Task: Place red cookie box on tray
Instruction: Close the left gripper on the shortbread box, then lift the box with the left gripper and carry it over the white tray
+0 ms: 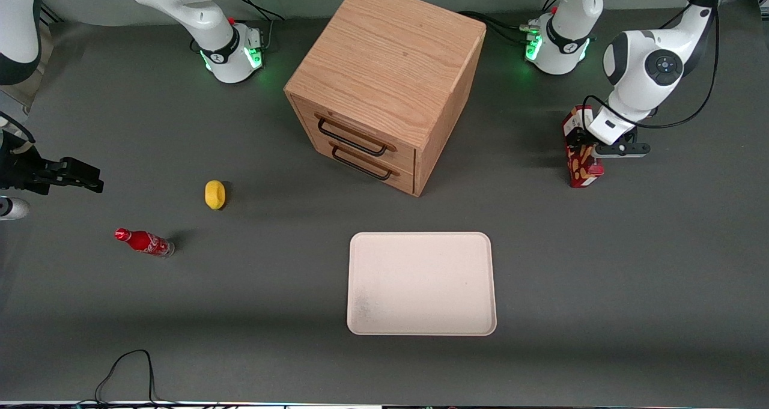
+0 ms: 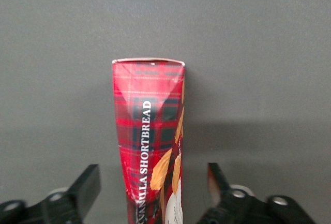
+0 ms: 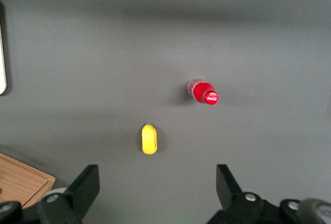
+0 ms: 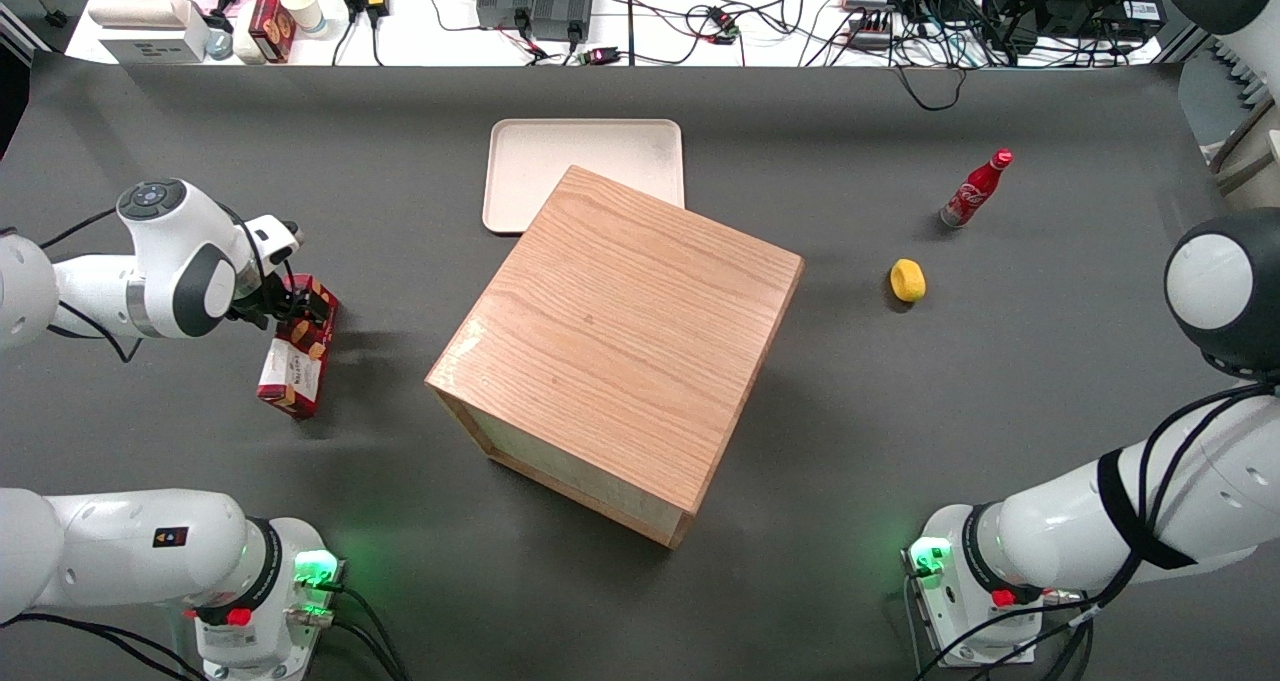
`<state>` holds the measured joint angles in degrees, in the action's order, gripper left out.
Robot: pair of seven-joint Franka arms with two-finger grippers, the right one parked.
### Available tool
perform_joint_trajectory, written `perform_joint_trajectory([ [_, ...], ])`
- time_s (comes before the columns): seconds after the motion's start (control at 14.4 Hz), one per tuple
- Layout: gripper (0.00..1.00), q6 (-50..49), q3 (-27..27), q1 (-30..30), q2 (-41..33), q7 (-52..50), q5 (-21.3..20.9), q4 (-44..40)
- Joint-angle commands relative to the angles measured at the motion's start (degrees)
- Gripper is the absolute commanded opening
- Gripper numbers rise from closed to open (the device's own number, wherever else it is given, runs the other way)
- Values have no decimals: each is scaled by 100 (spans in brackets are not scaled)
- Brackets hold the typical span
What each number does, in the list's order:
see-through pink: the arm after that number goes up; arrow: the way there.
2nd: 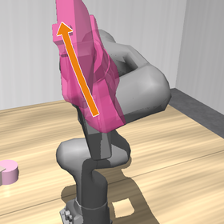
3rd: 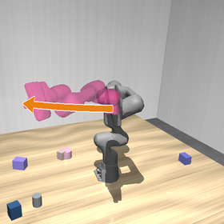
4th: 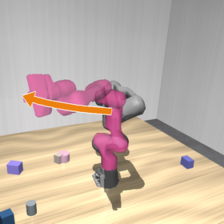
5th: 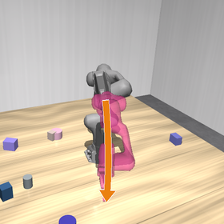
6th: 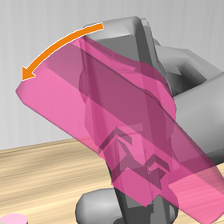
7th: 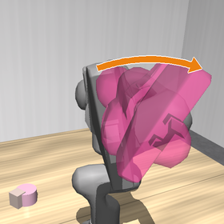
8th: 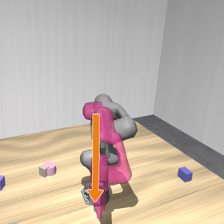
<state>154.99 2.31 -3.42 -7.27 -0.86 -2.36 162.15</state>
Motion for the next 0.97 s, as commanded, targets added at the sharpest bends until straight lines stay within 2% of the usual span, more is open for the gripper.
perform_joint_trajectory([
  [0.0, 16, 259, 32, -45, -108, 68, -72, 335],
  [0.07, 0, 242, 32, -45, -108, 68, -72, 326],
  [0.35, 0, -38, 41, -54, -108, 60, -72, 239],
  [0.62, 0, -1828, 59, -45, -152, 42, -54, -814],
  [0.9, 0, -2867, 59, -1, -117, 24, 16, -1859],
])
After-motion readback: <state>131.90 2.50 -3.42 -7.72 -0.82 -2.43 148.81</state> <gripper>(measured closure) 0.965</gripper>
